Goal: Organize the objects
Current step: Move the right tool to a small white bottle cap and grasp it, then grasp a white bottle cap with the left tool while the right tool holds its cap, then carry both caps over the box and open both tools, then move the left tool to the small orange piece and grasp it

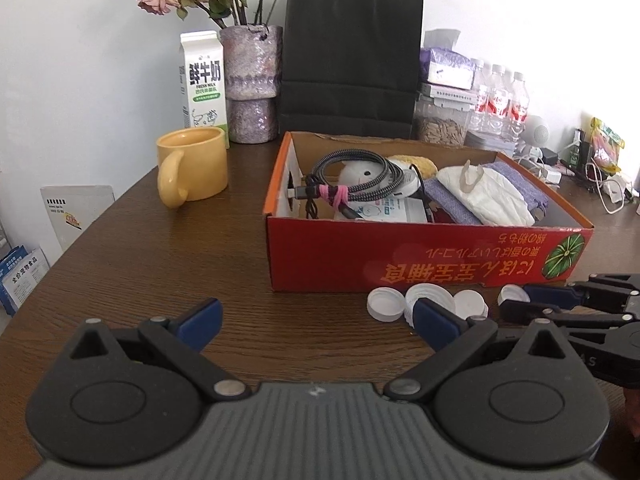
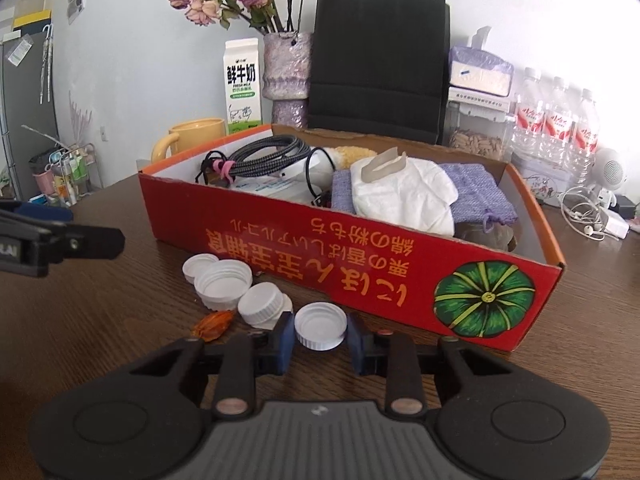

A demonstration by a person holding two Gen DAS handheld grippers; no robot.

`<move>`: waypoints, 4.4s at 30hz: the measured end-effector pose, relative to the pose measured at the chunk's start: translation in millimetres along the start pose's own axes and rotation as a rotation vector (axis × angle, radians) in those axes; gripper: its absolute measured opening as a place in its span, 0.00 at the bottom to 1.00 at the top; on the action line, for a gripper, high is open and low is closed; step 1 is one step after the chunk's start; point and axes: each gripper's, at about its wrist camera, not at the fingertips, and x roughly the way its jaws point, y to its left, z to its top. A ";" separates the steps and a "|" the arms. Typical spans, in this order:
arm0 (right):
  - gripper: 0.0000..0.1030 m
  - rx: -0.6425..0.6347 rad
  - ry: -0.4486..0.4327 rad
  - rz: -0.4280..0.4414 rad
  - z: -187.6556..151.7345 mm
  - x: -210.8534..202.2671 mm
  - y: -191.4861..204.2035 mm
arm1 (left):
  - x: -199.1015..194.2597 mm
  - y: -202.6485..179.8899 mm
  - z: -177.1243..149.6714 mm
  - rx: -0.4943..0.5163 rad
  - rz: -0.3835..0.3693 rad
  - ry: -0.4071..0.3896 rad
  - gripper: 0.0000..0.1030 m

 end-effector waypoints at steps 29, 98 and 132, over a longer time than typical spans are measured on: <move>0.26 0.039 -0.043 -0.008 -6.1 -15.1 -2.4 | 44.5 -22.7 -2.8 0.034 -0.053 0.032 0.28; 1.00 0.093 -0.224 -0.189 98.2 57.1 -57.4 | 84.3 -51.6 112.5 -0.055 0.029 -0.227 1.00; 1.00 0.018 -0.243 -0.171 66.0 -9.6 -23.8 | 7.3 -40.1 70.1 -0.038 -0.017 -0.226 1.00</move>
